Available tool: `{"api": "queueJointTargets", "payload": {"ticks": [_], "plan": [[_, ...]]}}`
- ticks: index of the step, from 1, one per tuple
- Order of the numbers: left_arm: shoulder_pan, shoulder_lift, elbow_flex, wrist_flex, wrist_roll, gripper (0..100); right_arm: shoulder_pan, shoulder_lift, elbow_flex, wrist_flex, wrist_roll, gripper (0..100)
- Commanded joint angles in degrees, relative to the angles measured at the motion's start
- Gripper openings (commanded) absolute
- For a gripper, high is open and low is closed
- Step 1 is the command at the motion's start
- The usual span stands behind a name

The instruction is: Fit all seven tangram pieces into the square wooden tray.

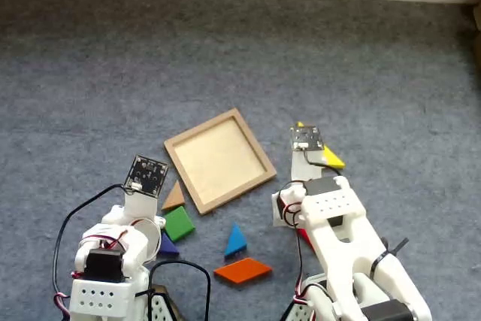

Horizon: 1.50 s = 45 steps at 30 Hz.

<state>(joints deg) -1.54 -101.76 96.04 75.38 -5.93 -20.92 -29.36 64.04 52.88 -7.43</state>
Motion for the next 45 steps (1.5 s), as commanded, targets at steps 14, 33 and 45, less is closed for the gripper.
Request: {"api": "queueJointTargets", "payload": {"ticks": [14,33,45], "plan": [[0.66,-2.24,1.10,0.18,-0.53,0,-0.13,-0.40,0.57,-3.12,-0.26,27.6],[0.66,-2.24,1.10,0.18,-0.53,0,-2.15,-1.19,-6.02,8.13,2.20,36.4],[0.66,-2.24,1.10,0.18,-0.53,0,-5.93,-1.10,-1.80,8.13,3.78,36.4]]}}
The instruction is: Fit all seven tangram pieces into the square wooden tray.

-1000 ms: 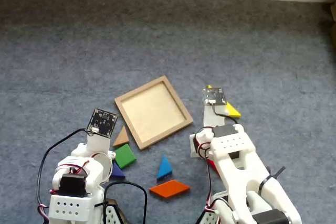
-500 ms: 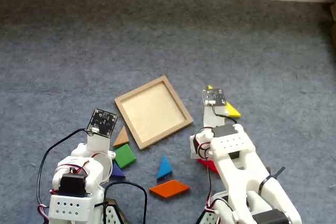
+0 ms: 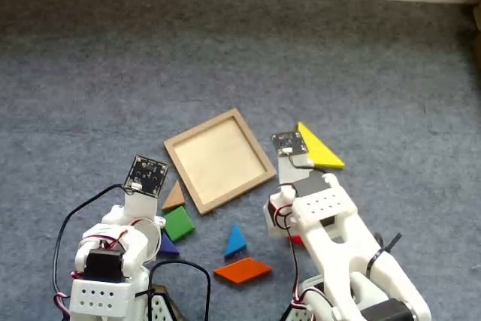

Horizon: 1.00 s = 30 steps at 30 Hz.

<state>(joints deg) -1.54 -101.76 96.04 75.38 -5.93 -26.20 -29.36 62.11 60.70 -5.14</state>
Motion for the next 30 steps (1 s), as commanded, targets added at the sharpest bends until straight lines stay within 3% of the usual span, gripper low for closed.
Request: {"api": "queueJointTargets", "payload": {"ticks": [1,21,30], "plan": [[0.66,-2.24,1.10,0.18,-0.53,0,-0.66,-1.10,0.66,0.31,2.81,36.4],[0.66,-2.24,1.10,0.18,-0.53,0,2.24,-0.48,1.45,0.75,6.42,36.3],[0.66,-2.24,1.10,0.18,-0.53,0,2.24,-0.75,1.45,2.51,9.76,30.3]]}}
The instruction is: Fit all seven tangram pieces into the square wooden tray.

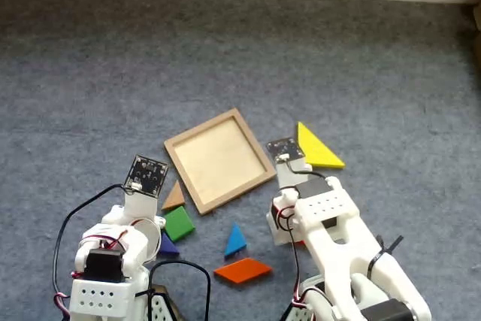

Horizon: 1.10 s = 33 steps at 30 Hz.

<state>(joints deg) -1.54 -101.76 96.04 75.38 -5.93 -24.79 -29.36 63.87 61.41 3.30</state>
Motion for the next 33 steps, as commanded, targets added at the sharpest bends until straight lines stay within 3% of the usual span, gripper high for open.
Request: {"api": "queueJointTargets", "payload": {"ticks": [1,16,22,33], "plan": [[0.66,-2.24,1.10,0.18,-0.53,0,0.84,-0.92,-0.31,2.07,1.49,30.3],[0.66,-2.24,1.10,0.18,-0.53,0,0.84,-0.40,-0.31,1.63,1.58,29.9],[0.66,-2.24,1.10,0.18,-0.53,0,0.84,-0.75,-0.31,1.63,1.85,21.9],[0.66,-2.24,1.10,0.18,-0.53,0,6.99,-1.10,-0.92,3.12,10.29,15.9]]}}
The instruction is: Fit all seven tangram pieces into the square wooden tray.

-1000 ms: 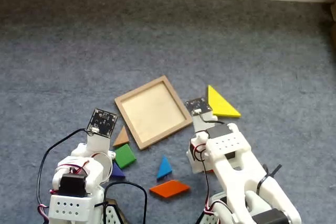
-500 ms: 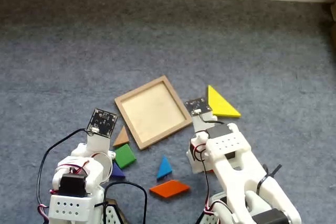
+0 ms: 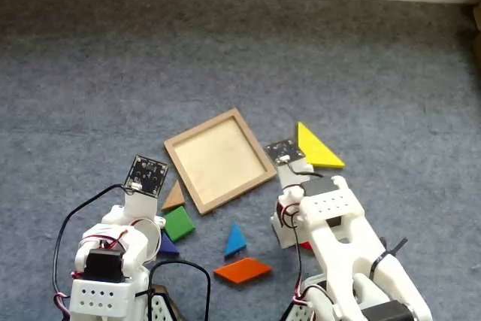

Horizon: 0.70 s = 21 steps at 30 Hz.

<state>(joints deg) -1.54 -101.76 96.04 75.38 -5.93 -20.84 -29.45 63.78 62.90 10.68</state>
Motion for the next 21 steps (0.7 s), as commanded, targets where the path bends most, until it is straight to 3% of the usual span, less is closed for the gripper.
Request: {"api": "queueJointTargets", "payload": {"ticks": [1,11,21], "plan": [[0.66,-2.24,1.10,0.18,-0.53,0,3.47,-1.01,-1.10,2.77,4.13,15.8],[0.66,-2.24,1.10,0.18,-0.53,0,3.38,-1.01,-14.02,9.63,6.33,15.8],[0.66,-2.24,1.10,0.18,-0.53,0,1.54,-0.84,-22.90,9.54,6.07,15.9]]}}
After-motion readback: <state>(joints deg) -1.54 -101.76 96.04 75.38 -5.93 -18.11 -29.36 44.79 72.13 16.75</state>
